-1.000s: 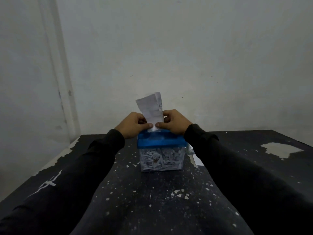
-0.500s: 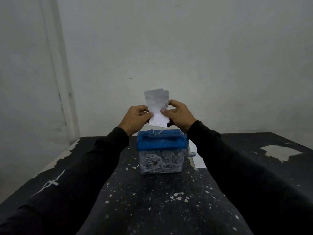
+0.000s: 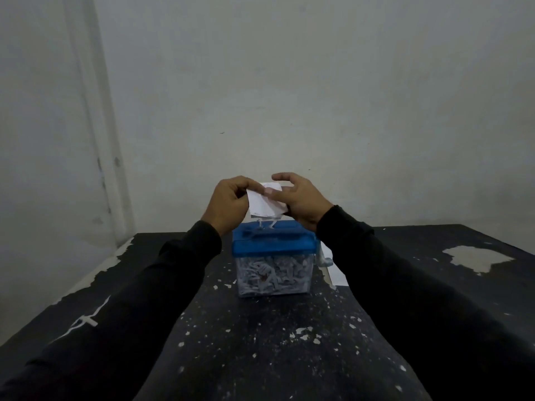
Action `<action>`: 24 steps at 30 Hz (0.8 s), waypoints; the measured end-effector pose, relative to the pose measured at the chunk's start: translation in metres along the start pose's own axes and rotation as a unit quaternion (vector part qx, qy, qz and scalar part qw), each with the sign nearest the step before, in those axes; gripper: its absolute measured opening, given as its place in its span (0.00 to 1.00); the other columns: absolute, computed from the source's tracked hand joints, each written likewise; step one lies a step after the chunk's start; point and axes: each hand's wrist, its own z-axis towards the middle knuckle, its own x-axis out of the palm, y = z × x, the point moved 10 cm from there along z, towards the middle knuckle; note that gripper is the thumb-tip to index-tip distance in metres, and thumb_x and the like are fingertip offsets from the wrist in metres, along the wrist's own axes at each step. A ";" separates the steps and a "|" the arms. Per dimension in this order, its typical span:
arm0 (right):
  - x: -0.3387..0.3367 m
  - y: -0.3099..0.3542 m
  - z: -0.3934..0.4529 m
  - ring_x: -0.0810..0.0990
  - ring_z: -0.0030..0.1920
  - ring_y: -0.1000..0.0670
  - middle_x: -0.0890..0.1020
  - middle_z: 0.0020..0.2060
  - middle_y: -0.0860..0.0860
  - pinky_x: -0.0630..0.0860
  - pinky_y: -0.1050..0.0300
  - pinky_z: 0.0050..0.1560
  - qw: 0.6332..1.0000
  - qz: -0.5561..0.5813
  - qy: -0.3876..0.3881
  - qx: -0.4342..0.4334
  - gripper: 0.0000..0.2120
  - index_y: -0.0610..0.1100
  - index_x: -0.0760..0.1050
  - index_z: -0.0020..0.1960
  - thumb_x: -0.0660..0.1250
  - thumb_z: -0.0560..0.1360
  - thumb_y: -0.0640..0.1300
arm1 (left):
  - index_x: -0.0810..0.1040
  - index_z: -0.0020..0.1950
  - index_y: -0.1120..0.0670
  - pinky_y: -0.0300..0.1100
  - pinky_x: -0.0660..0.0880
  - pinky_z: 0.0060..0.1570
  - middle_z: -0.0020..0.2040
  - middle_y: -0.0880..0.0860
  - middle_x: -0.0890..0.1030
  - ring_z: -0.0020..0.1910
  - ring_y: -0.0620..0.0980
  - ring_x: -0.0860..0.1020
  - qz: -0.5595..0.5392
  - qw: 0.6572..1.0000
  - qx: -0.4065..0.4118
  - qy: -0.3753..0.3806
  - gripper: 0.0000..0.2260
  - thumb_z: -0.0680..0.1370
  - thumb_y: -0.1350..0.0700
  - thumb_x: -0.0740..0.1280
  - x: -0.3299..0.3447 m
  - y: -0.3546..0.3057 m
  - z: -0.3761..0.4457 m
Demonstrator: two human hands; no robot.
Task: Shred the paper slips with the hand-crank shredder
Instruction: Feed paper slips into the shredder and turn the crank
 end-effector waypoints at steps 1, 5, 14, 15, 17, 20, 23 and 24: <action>-0.002 0.002 0.001 0.83 0.54 0.38 0.81 0.58 0.36 0.84 0.47 0.49 1.000 -0.010 -0.010 -0.015 0.24 0.39 0.69 0.70 0.73 0.76 0.36 | 0.82 0.60 0.53 0.35 0.79 0.42 0.51 0.53 0.83 0.48 0.52 0.83 -0.026 0.999 -0.020 0.004 0.15 0.81 0.68 0.62 0.002 0.003 0.000; -0.004 0.015 0.002 0.82 0.58 0.39 0.82 0.59 0.40 0.82 0.43 0.57 0.987 -0.104 -0.065 -0.104 0.22 0.40 0.72 0.67 0.74 0.75 0.37 | 0.71 0.72 0.53 0.50 0.82 0.52 0.60 0.58 0.81 0.54 0.57 0.82 -0.316 0.920 -0.232 -0.019 0.17 0.86 0.47 0.56 0.024 0.030 -0.011; 0.009 0.015 -0.002 0.80 0.57 0.42 0.80 0.58 0.44 0.82 0.43 0.57 0.984 -0.126 -0.068 -0.104 0.17 0.41 0.73 0.65 0.70 0.78 0.37 | 0.75 0.62 0.53 0.49 0.80 0.47 0.56 0.57 0.82 0.52 0.55 0.81 -0.292 0.927 -0.232 -0.035 0.18 0.86 0.43 0.53 0.031 0.031 -0.006; 0.006 0.015 -0.002 0.80 0.58 0.41 0.79 0.58 0.43 0.81 0.42 0.58 0.986 -0.119 -0.068 -0.097 0.16 0.41 0.72 0.65 0.69 0.78 0.37 | 0.76 0.61 0.55 0.48 0.80 0.48 0.56 0.57 0.82 0.52 0.55 0.81 -0.251 0.942 -0.220 -0.012 0.15 0.86 0.47 0.56 0.029 0.030 -0.006; 0.008 0.010 -0.002 0.80 0.57 0.41 0.79 0.58 0.43 0.81 0.44 0.58 0.990 -0.112 -0.045 -0.078 0.14 0.41 0.71 0.65 0.67 0.80 0.37 | 0.79 0.60 0.56 0.46 0.82 0.48 0.55 0.57 0.83 0.52 0.56 0.83 -0.164 0.969 -0.183 0.024 0.09 0.85 0.54 0.62 0.025 0.030 -0.005; 0.014 0.003 -0.001 0.79 0.51 0.45 0.79 0.54 0.43 0.79 0.50 0.52 0.991 -0.125 -0.015 -0.050 0.08 0.41 0.72 0.61 0.63 0.83 0.41 | 0.80 0.53 0.57 0.42 0.81 0.42 0.47 0.57 0.84 0.42 0.49 0.83 -0.082 0.989 -0.120 0.015 0.03 0.82 0.59 0.68 0.012 0.030 -0.004; 0.004 0.013 -0.001 0.78 0.44 0.46 0.82 0.45 0.41 0.76 0.50 0.45 0.982 -0.148 -0.053 -0.101 0.13 0.36 0.79 0.53 0.62 0.83 0.46 | 0.83 0.49 0.57 0.43 0.82 0.42 0.44 0.55 0.86 0.41 0.49 0.84 -0.083 0.990 -0.111 0.017 0.03 0.81 0.58 0.70 0.008 0.026 -0.005; 0.001 0.016 -0.002 0.78 0.42 0.47 0.83 0.43 0.40 0.76 0.51 0.43 0.979 -0.156 -0.062 -0.118 0.15 0.35 0.81 0.50 0.64 0.83 0.46 | 0.84 0.50 0.58 0.43 0.82 0.42 0.43 0.55 0.86 0.41 0.50 0.85 -0.094 0.989 -0.115 0.018 0.06 0.81 0.57 0.69 0.008 0.026 -0.006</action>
